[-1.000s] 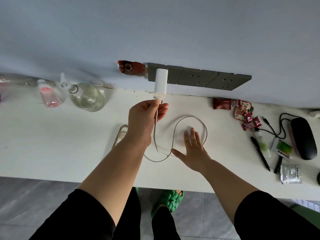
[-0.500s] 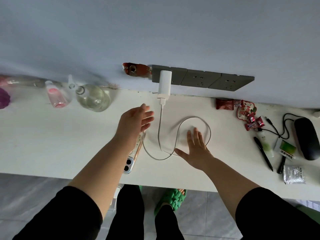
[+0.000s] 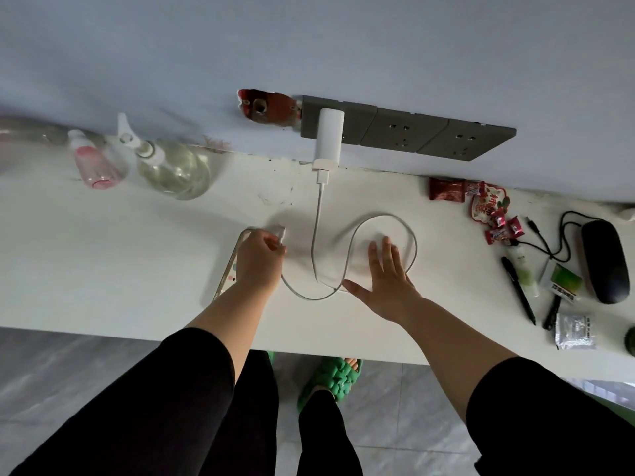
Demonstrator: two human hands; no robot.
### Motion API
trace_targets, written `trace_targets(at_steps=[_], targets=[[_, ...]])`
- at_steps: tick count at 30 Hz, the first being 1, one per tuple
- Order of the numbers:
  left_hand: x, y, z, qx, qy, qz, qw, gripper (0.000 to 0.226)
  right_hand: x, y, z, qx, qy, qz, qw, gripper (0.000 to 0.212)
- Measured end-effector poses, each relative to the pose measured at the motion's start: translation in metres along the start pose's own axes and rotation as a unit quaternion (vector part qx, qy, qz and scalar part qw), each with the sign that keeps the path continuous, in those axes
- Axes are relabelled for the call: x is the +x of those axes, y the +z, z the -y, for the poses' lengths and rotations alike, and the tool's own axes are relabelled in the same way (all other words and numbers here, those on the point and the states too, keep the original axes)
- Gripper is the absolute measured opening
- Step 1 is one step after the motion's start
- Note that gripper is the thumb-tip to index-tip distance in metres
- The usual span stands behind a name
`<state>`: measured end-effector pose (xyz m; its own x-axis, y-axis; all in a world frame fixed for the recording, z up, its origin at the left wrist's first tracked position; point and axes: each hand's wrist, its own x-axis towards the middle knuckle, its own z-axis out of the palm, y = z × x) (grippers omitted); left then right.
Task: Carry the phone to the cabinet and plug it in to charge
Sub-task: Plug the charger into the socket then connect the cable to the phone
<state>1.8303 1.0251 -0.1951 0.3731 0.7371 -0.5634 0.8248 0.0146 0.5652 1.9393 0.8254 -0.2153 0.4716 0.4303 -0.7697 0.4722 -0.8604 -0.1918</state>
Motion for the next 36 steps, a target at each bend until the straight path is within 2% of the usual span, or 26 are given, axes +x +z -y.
trace_targets(at_steps=[3,6,9,11,13,15,18,21,22,25,27,30,33,36], targets=[[-0.005,-0.004,0.004,-0.033,-0.014,0.046,0.998,0.015,-0.004,-0.005,0.001,-0.009,0.011,-0.013,1.000,0.085],[-0.020,-0.015,0.008,-0.097,-0.060,0.060,0.992,0.020,-0.021,-0.015,0.012,0.010,0.000,-0.032,0.999,0.068],[-0.039,-0.030,0.015,-0.222,-0.130,0.074,0.963,0.008,-0.052,-0.020,0.033,0.065,-0.002,-0.070,0.995,0.055],[-0.053,-0.041,0.021,-0.275,-0.156,0.085,0.945,0.008,-0.075,-0.025,0.048,0.111,0.022,-0.099,0.989,0.039],[-0.066,-0.052,0.030,-0.306,-0.171,0.078,0.933,0.009,-0.097,-0.029,0.067,0.125,0.028,-0.100,0.987,0.033],[-0.074,-0.064,0.042,-0.308,-0.178,0.052,0.933,0.007,-0.113,-0.031,0.089,0.112,0.000,-0.097,0.989,0.034],[-0.079,-0.080,0.061,-0.333,-0.190,0.017,0.923,0.014,-0.114,-0.026,0.126,0.089,-0.091,-0.093,0.987,0.032],[-0.081,-0.092,0.078,-0.366,-0.206,-0.004,0.907,0.018,-0.094,-0.015,0.166,0.058,-0.176,-0.053,0.981,0.025],[-0.081,-0.093,0.081,-0.371,-0.214,-0.008,0.904,0.019,-0.084,-0.012,0.173,0.025,-0.206,-0.042,0.977,0.029],[-0.081,-0.100,0.100,-0.371,-0.238,-0.028,0.897,0.020,-0.048,0.000,0.195,-0.186,-0.274,-0.019,0.944,0.066],[-0.082,-0.101,0.112,-0.367,-0.247,-0.035,0.896,0.020,-0.029,0.004,0.202,-0.345,-0.271,-0.028,0.898,0.079],[-0.081,-0.100,0.125,-0.381,-0.253,-0.027,0.889,0.019,-0.009,0.009,0.209,-0.503,-0.298,-0.030,0.811,0.080],[-0.081,-0.097,0.136,-0.385,-0.261,-0.022,0.885,0.018,-0.001,0.012,0.211,-0.528,-0.325,-0.038,0.784,0.074],[-0.082,-0.094,0.142,-0.396,-0.263,-0.015,0.880,0.018,-0.003,0.016,0.209,-0.540,-0.377,-0.135,0.740,0.056]])
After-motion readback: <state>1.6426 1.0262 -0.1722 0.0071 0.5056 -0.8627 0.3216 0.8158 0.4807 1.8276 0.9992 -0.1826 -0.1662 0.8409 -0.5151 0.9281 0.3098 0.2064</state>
